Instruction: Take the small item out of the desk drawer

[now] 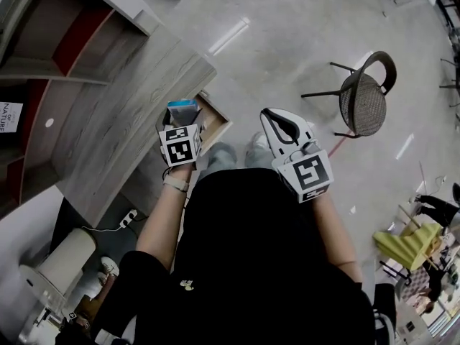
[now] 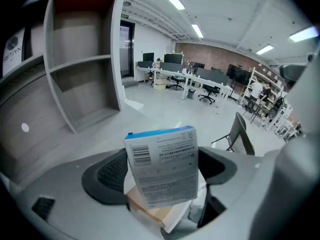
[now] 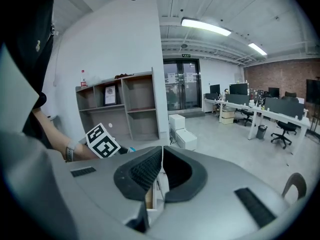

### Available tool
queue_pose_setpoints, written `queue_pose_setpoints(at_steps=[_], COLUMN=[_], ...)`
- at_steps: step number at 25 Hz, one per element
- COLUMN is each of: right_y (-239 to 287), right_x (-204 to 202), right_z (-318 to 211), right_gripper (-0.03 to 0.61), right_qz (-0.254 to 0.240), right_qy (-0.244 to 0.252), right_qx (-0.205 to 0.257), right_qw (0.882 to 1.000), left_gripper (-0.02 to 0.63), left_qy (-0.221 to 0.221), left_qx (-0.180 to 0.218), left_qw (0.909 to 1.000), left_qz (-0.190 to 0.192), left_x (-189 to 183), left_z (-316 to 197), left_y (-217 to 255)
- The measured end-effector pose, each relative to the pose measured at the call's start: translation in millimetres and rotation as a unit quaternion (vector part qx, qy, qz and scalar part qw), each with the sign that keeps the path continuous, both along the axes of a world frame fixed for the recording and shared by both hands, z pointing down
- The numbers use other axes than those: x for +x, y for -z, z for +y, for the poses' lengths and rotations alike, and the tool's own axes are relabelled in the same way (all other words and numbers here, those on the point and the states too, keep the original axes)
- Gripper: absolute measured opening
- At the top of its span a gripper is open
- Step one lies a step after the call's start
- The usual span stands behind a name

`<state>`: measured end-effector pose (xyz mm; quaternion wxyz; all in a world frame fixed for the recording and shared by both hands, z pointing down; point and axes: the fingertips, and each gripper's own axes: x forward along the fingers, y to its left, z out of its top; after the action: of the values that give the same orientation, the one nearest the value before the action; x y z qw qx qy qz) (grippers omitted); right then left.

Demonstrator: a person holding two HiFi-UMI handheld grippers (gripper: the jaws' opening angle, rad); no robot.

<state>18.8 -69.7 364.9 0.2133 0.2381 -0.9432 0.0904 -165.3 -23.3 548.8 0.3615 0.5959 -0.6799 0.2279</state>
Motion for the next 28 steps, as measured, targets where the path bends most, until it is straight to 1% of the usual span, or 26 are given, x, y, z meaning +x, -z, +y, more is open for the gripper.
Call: queue_pose_setpoints(at_steps=[6,12,16,18,22,28], right_y=[12,31,47,55,67,87], right_x=[-13,-26,-31,-35,-40,-54], right_z=[-7,-8,-14,-16,-21,-26], right_gripper=[0.002,0.003,0.003,0.003,0.003,0.003], right_qz=[-0.025,-0.039,-0.047,-0.05,-0.063,-0.077], right_qy=[0.018,0.039,0.047,0.05,0.055,0.071], right_qx=[0.015,0.031,0.054,0.055,0.064,0.072], right_qw=[0.999,0.998,0.996,0.996,0.994,0.992], left_gripper=[0.451,0.451,0.451,0.451,0.451,0.451], left_qy=[-0.002,-0.007,-0.013,-0.018,-0.026,-0.032], left_qx=[0.076,0.145,0.199,0.221,0.25,0.304], left_qw=[0.9969,0.9882,0.9772,0.9712,0.9612,0.9429], left_qz=[-0.022,-0.047,-0.073,-0.087,-0.112,-0.131], left_x=[-4,-5,-5,-5,-2,1], left_z=[-14,-18,-22,-22,-21,-17], left_y=[73,138,185,205,236,276])
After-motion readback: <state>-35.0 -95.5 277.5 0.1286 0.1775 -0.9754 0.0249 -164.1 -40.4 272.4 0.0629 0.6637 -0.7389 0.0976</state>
